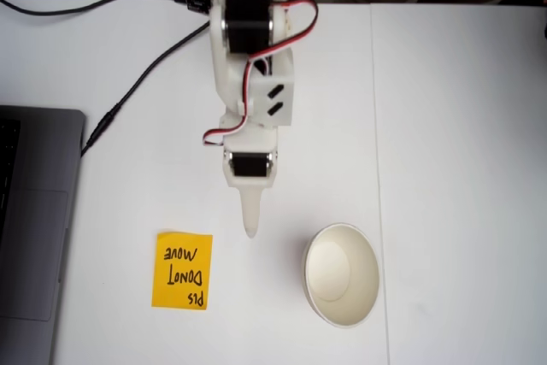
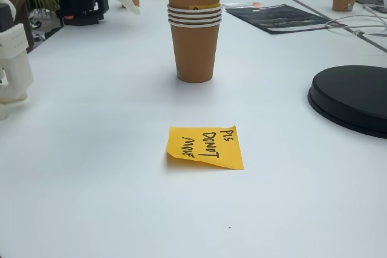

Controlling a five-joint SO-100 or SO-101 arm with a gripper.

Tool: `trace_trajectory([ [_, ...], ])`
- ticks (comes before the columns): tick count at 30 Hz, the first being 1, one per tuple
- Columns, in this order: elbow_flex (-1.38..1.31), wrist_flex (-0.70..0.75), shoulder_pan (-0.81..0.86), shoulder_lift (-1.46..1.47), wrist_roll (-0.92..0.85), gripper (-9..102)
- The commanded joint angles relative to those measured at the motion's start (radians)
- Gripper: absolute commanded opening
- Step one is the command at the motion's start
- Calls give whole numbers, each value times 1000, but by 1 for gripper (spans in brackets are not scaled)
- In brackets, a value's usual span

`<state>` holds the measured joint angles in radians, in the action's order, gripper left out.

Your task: Pickup cup and make a pile of cup.

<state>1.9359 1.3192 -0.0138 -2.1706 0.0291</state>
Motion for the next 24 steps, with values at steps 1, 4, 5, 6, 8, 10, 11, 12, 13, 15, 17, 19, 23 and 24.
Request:
trace_trajectory([
  [1,43,-21,0,-97,-6,17],
  [4,81,-37,-5,-130,-6,15],
  [5,97,-48,-5,-140,-6,14],
  [6,110,-61,-5,-150,-6,13],
  [8,140,-87,-5,-172,-6,11],
  [10,166,-112,-5,-196,-6,8],
  [11,176,-121,-5,-207,-6,7],
  [12,190,-129,-5,-218,-6,6],
  [13,202,-135,-5,-227,-6,5],
  [15,232,-144,-5,-245,-6,2],
  [17,258,-150,-6,-265,-6,0],
  [19,282,-155,-6,-290,-6,-2],
  [23,331,-155,-8,-339,-6,-6],
  [24,344,-155,-8,-350,-6,-7],
])
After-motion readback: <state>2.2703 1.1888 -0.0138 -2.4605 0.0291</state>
